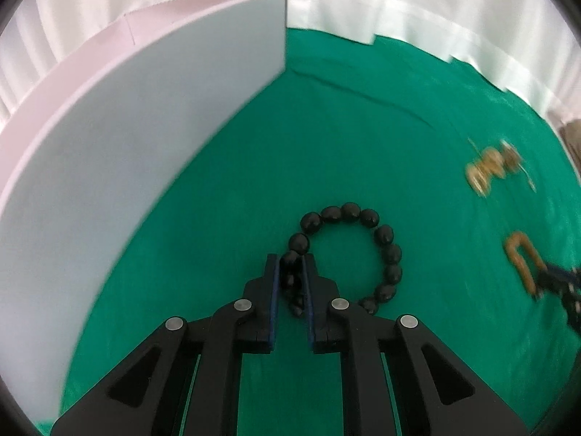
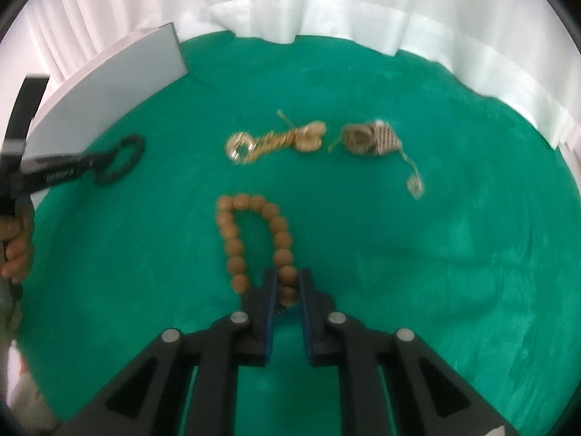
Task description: Organize jewelry
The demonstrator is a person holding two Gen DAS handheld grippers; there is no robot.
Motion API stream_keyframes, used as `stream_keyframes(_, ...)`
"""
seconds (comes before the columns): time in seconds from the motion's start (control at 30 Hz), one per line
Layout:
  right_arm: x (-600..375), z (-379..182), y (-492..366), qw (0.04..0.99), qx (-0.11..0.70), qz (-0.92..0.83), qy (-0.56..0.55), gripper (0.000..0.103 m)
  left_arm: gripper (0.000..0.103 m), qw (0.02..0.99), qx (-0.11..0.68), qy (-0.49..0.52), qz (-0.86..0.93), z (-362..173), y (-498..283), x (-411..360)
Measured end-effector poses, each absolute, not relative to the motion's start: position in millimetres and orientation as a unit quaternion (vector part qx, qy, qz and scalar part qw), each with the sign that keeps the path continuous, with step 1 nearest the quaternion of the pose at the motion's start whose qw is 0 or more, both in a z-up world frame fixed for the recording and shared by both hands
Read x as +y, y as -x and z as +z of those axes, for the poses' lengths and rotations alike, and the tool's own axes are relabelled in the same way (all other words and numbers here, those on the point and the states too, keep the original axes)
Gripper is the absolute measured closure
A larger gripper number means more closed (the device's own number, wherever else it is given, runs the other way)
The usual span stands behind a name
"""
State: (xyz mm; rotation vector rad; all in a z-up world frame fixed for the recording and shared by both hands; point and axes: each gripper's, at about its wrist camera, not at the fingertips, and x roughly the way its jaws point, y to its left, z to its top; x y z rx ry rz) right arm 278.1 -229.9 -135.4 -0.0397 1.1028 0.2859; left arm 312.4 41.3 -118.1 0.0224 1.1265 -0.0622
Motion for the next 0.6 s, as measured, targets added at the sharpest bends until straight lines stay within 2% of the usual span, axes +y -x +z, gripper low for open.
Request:
stream_keyframes(0.27,-241.9,-131.3,-227.8,0.842,0.521,0.140,-0.016,0.091,0.093,0.834,0.550,-0.010,-0.047,-115.7,-227.9,45.6)
stream_keyframes(0.6,-239.4,-139.9,-207.8,0.846,0.521,0.110,-0.003,0.089,0.090,0.839,0.543,-0.012,-0.035,-115.6,-206.8,44.5)
